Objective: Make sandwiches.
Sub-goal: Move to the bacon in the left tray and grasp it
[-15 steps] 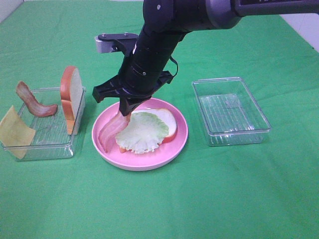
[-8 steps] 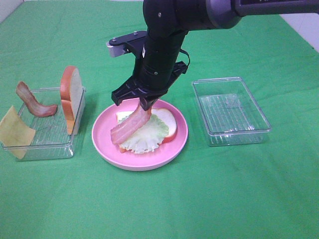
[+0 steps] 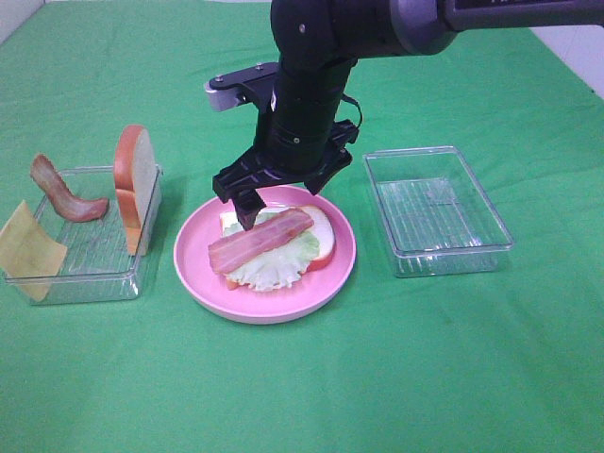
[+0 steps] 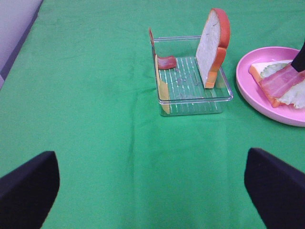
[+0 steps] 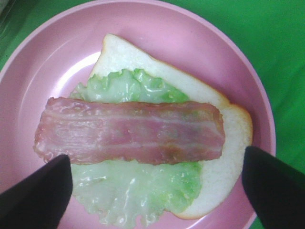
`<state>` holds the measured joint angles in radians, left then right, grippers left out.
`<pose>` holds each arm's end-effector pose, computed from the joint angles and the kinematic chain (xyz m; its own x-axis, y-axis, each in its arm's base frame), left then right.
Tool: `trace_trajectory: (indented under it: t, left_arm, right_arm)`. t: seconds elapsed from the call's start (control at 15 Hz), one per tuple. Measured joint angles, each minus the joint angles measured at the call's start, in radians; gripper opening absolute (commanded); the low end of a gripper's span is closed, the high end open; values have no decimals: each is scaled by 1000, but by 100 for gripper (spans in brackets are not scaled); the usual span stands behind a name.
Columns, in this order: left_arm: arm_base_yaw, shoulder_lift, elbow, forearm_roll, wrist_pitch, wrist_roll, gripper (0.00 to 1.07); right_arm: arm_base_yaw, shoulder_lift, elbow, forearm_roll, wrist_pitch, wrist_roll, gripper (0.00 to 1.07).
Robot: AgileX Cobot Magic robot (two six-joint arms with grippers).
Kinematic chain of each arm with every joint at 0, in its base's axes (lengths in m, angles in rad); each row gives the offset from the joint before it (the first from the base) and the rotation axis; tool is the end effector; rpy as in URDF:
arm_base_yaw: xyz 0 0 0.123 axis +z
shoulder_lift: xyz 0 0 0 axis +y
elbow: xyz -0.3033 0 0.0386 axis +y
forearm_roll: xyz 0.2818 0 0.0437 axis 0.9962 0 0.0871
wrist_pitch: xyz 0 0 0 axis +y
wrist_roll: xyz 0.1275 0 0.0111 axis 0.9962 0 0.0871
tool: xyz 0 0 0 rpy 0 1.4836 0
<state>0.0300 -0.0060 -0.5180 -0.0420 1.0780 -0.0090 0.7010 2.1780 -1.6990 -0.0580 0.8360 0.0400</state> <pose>0.0329 -0.0037 0.2811 -0.4494 -0.0424 -0.8923 -0.0099 0.9991 -0.0424 0.3994 0.3299 0.1386 -0.7202 -0.6064 -0.3371 -0.6325 0.7735 -0.0401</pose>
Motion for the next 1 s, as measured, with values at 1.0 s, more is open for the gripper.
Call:
trace_trajectory:
  t: [1.0]
  left_arm:
    - [0, 0, 0, 0, 0, 0, 102]
  right_arm:
    - [-396, -149, -107, 3, 353, 58, 98]
